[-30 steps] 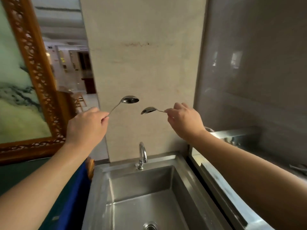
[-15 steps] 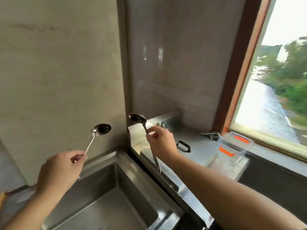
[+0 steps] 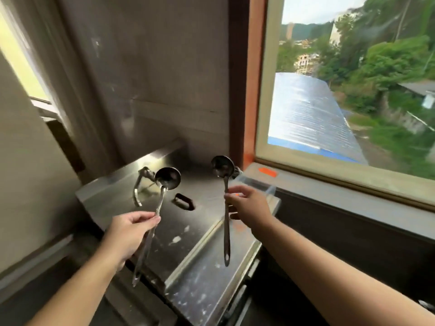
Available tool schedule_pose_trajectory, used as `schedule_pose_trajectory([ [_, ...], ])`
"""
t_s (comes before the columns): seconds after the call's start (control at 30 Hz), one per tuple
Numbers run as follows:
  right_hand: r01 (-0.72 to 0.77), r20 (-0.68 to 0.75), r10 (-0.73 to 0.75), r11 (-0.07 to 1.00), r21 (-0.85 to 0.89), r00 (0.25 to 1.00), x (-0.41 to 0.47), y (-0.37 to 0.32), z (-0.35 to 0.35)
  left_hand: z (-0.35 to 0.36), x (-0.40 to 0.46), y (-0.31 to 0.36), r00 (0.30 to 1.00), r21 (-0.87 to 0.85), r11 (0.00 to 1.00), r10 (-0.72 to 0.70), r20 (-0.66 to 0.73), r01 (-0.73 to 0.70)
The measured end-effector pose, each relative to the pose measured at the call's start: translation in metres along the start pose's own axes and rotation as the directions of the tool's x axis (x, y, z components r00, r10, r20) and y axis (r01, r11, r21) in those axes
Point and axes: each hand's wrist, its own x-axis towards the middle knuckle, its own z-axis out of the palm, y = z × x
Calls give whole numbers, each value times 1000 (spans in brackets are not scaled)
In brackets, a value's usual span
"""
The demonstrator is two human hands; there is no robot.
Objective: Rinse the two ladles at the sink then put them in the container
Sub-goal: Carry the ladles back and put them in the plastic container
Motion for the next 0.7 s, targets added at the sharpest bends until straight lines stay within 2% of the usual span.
schedule_pose_trajectory([
  [0.17, -120, -41, 125, 987, 109, 991, 58, 11, -116, 133, 39, 45, 983, -38, 991, -120, 141, 126],
  [0.3, -194, -50, 205, 967, 168, 978, 95, 20, -182, 213, 72, 68, 969, 57, 989, -147, 199, 138],
  [0.47, -258, -29, 273, 933, 252, 961, 122, 29, -230, 286, 113, 89, 934, 154, 972, -216, 283, 178],
  [0.6, -325, 9, 338, 895, 305, 941, 133, 35, -246, 325, 151, 87, 907, 364, 914, -296, 299, 178],
  [0.7, -357, 15, 371, 879, 317, 928, 146, 40, -259, 352, 180, 79, 899, 572, 807, -350, 265, 146],
])
